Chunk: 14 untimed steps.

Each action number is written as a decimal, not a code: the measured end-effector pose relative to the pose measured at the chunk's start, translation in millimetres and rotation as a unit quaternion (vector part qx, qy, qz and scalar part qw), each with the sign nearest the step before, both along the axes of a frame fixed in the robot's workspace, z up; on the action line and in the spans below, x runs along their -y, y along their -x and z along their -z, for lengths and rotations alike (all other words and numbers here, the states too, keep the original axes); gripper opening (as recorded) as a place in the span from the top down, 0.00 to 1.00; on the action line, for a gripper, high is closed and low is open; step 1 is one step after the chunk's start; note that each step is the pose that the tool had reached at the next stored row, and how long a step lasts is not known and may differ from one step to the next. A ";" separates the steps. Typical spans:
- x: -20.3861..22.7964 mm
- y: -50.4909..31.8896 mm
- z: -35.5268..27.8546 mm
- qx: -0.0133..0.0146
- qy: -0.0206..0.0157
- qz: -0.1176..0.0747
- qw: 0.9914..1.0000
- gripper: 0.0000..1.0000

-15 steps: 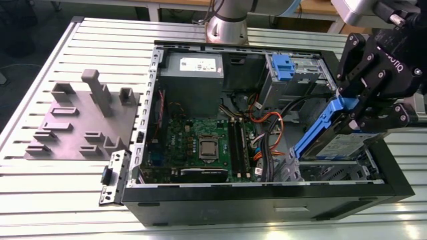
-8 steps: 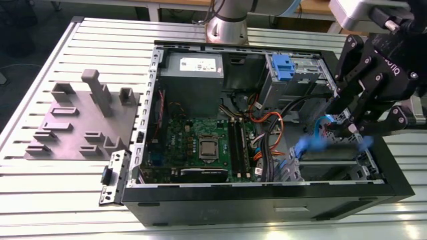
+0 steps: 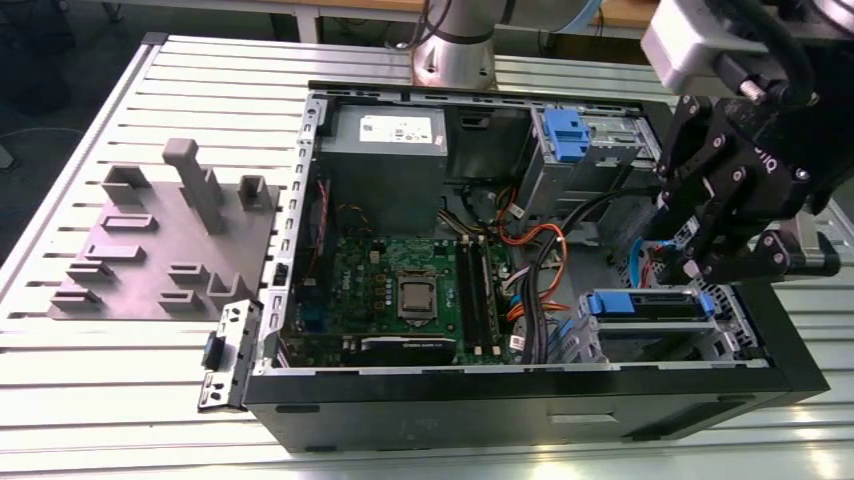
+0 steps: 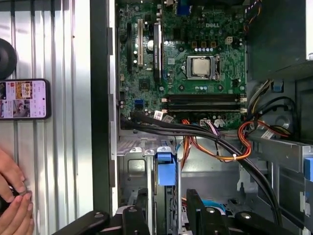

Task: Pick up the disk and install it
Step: 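Insert the disk into the insertion slot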

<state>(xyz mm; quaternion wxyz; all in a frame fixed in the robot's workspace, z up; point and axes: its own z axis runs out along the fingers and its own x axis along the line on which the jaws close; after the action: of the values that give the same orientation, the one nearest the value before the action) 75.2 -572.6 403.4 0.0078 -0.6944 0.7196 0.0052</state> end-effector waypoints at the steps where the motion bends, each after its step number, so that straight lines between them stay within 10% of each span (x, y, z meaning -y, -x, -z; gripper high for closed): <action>1: 0.0 0.0 1.8 0.000 0.000 0.000 1.000 0.57; 9: 0.0 0.0 16.5 0.000 0.000 0.000 1.000 0.87; 14: 0.0 0.0 25.5 0.000 0.000 0.000 1.000 0.89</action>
<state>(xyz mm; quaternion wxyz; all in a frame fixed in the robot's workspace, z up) 75.2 -572.6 377.9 0.0078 -0.6943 0.7196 0.0052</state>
